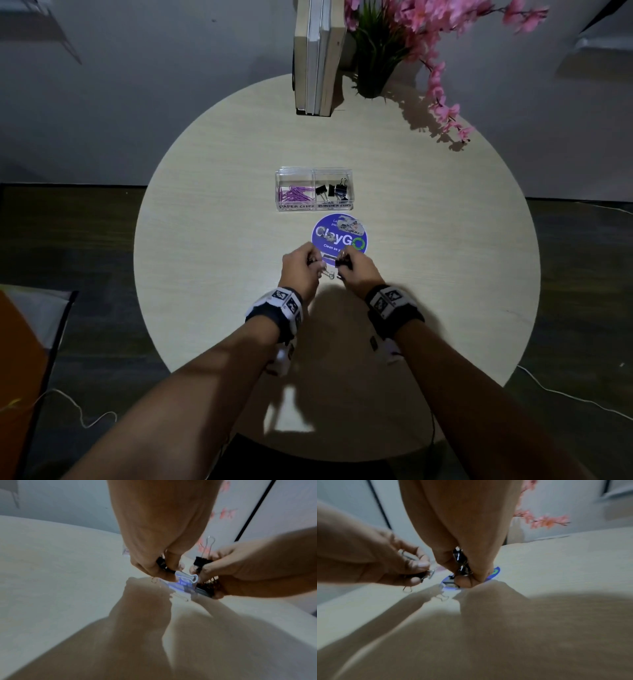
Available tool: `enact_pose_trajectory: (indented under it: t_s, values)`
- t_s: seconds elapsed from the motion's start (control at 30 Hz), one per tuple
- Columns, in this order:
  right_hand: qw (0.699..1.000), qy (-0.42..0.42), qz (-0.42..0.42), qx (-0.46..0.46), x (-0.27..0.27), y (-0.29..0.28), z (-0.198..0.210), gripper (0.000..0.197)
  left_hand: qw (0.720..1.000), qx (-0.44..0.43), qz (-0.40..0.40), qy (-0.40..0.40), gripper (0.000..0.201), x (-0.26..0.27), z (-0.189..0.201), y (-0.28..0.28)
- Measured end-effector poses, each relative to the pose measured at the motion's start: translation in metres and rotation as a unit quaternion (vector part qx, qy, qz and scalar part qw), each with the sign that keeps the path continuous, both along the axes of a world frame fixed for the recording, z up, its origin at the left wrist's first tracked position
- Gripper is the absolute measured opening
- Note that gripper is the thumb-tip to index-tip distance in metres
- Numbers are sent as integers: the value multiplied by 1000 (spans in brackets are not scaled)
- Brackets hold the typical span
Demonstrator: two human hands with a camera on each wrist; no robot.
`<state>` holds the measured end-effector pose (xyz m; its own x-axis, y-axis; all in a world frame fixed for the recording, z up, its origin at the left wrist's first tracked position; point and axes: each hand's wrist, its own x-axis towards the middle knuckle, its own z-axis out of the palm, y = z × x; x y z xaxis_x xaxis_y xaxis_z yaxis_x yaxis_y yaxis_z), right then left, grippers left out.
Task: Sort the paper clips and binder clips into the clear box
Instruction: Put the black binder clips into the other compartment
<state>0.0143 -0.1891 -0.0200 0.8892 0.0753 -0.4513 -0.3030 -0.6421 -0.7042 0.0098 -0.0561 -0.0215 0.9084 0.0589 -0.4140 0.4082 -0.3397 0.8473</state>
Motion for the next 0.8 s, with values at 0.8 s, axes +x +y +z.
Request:
enact_pose_trajectory:
  t_s: [0.8]
  values:
    - [971, -21, 101, -215, 173, 13, 59, 37, 911, 342, -229, 9, 49, 191, 67, -35]
